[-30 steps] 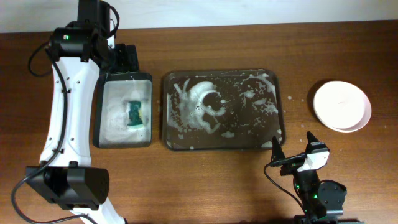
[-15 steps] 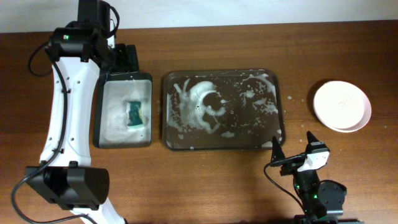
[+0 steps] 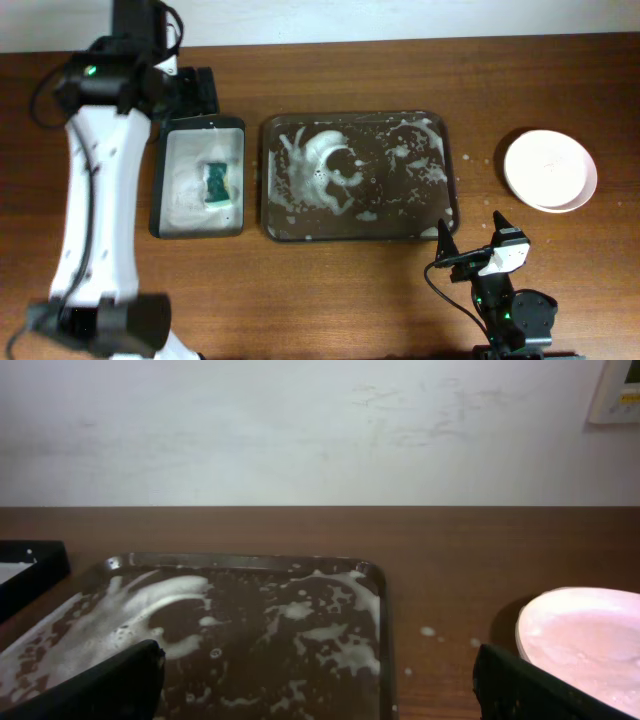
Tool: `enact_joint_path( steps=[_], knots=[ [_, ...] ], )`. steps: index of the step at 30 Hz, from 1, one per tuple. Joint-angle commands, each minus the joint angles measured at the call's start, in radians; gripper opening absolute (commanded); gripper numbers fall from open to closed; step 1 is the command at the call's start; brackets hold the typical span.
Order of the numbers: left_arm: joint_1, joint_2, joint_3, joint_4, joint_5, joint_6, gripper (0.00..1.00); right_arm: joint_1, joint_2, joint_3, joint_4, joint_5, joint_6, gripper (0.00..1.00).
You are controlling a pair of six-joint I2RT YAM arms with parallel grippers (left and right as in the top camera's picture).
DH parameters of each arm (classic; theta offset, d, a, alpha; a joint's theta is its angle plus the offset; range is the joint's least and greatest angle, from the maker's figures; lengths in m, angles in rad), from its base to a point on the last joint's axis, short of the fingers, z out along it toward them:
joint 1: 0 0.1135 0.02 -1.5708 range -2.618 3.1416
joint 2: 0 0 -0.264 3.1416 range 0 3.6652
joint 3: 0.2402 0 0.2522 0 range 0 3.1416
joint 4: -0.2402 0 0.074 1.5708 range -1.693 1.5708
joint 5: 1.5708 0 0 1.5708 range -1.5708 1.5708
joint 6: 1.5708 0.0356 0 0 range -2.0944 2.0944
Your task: Clean dirty plates on tray and stack at the side
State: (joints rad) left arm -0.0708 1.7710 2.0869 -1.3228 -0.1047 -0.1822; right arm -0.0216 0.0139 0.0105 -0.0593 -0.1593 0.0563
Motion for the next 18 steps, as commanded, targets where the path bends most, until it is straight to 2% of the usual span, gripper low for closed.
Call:
enact_joint_path(
  steps=[1,9,14,18],
  knots=[
    [-0.003,-0.192,0.006,0.001,0.003,0.013,0.99,0.009,-0.006,-0.005,-0.004,-0.016,0.007,0.98],
    [-0.003,-0.542,0.006,0.001,0.003,0.013,0.99,0.009,-0.006,-0.005,-0.004,-0.016,0.007,0.99],
    [-0.001,-0.695,0.005,-0.065,-0.005,0.017,0.99,0.009,-0.006,-0.005,-0.004,-0.016,0.007,0.98],
    [0.032,-0.785,-0.048,-0.059,-0.035,0.019,0.99,0.009,-0.006,-0.005,-0.004,-0.016,0.007,0.98]
  ],
)
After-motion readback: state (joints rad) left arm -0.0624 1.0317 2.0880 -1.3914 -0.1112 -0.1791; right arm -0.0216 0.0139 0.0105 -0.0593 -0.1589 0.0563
